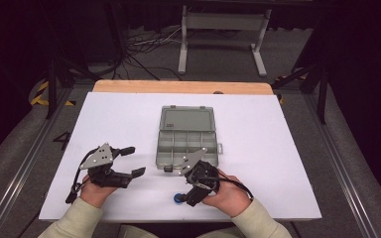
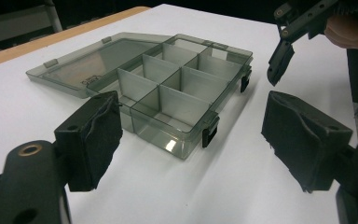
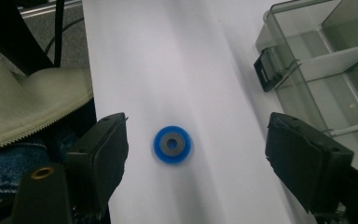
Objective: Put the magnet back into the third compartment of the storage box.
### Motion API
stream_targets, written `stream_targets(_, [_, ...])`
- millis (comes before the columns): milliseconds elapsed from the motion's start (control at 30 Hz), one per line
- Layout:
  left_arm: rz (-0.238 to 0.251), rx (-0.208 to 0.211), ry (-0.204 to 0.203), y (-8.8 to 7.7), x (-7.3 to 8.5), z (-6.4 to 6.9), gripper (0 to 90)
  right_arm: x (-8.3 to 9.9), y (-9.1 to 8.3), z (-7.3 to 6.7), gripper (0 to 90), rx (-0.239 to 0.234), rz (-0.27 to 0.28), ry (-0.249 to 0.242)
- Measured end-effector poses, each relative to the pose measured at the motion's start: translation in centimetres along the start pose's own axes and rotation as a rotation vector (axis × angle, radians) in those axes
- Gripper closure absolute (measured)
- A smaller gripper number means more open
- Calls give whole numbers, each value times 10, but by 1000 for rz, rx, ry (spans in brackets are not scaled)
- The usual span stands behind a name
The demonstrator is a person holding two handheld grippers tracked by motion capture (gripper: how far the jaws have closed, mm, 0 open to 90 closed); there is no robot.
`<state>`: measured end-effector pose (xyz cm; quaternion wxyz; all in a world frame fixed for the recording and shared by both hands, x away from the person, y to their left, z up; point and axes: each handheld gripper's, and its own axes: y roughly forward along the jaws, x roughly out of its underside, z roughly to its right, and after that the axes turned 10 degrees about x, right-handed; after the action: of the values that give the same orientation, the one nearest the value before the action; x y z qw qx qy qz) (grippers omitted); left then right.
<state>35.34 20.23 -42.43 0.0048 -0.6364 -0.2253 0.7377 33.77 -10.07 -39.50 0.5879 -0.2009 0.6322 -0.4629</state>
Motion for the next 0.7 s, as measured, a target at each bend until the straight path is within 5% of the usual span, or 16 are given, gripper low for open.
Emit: stream_targets(700, [-14,-5,-2,1,0,-1,205,2,23,-12,272,-37,-105,-38])
